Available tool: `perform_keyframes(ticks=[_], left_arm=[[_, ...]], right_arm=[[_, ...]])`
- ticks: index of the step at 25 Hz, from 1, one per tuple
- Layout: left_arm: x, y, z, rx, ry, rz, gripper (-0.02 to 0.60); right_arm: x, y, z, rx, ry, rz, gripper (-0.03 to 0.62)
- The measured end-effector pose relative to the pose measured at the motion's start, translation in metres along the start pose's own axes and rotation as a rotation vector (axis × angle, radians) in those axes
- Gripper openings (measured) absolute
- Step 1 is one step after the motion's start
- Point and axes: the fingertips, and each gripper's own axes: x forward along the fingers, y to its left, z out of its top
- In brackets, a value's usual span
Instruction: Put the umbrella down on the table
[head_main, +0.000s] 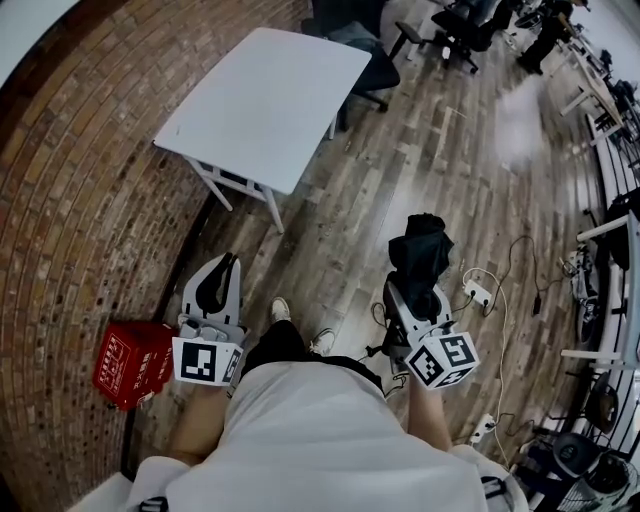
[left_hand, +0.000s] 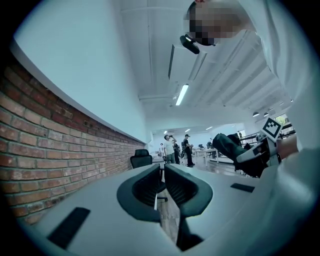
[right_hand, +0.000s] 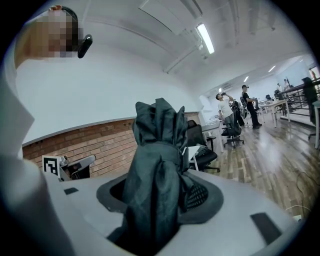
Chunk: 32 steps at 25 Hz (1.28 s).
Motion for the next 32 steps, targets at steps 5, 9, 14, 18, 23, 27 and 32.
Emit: perform_keyframes(ticks=[5,9,14,18,23,27,32], left_arm=[[0.023,0.005,-0.011,-0.011,0.016,0.009,0.046],[0.053,0.017,-0.028,-0.049,0.031,0.002,0.046],[0.120,0.046,-0.026,-0.068,-0.017,-0.009,0.046],[0.176,0.084,-0.022,-0.098,-0.044,-0.013,0.046],[0.236,0.131,-0.022,-0.104,-0.059,-0.047,0.046],[0.269,0.154,-0.036,-0.116,-0.034,-0.057,0.046],[0.291,0.148,-0.046,-0.158,-0.006,-0.072,0.046]], right_arm=[[0.025,-0.014,-0.004,0.007,0.033,0.010,0.248],[0.053,-0.022,0.004,0.018,0.048,0.017,0.249],[0.108,-0.040,0.042,0.029,0.031,0.002,0.247],[0.157,-0.049,0.080,-0.026,0.040,-0.021,0.249],[0.215,-0.055,0.114,-0.069,0.044,-0.061,0.249],[0.242,-0.058,0.123,-0.074,0.063,-0.068,0.249],[0.263,-0.071,0.129,-0.081,0.081,-0.076,0.249]])
